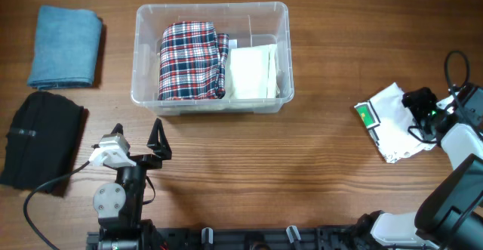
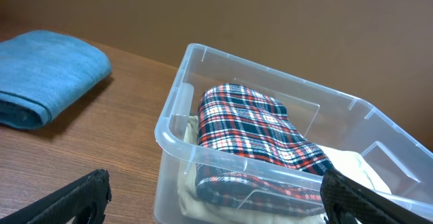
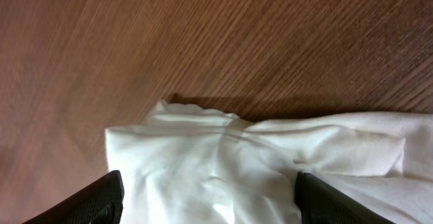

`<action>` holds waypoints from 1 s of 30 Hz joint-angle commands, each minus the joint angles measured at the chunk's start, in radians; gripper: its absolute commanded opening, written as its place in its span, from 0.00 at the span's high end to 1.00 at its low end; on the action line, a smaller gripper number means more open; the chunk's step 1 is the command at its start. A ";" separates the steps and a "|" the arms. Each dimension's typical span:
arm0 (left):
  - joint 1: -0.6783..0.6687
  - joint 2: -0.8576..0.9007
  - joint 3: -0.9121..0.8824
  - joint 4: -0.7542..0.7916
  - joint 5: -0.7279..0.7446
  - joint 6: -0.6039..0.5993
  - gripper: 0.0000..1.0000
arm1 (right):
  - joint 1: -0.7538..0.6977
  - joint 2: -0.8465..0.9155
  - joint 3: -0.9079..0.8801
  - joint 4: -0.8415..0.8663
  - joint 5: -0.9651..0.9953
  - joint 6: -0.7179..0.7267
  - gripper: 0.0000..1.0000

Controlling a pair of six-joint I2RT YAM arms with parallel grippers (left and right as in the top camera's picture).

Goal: Pack container
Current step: 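Grasp the white cloth with the right gripper and lift it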

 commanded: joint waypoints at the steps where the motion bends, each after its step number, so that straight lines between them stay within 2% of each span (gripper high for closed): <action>1: -0.005 -0.007 -0.008 -0.001 -0.006 0.002 0.00 | 0.001 -0.019 0.107 -0.067 -0.002 0.002 0.18; 4: -0.005 -0.007 -0.008 -0.001 -0.006 0.002 0.00 | 0.000 -0.048 0.174 -0.169 -0.002 0.008 0.18; 6: -0.005 -0.007 -0.008 -0.001 -0.006 0.002 0.00 | -0.014 -0.071 0.201 -0.254 0.002 0.042 0.13; 10: -0.005 -0.007 -0.008 -0.001 -0.006 0.002 0.00 | -0.108 -0.098 0.203 -0.409 0.002 0.101 0.06; 15: -0.005 -0.007 -0.008 -0.001 -0.006 0.002 0.00 | -0.222 -0.098 0.191 -0.529 0.001 0.101 0.01; 26: -0.005 -0.007 -0.008 -0.001 -0.006 0.002 0.00 | -0.254 -0.098 -0.021 -0.394 -0.007 0.039 0.03; 30: -0.005 -0.007 -0.008 -0.001 -0.006 0.002 0.00 | -0.253 -0.098 -0.111 -0.269 -0.066 -0.018 0.07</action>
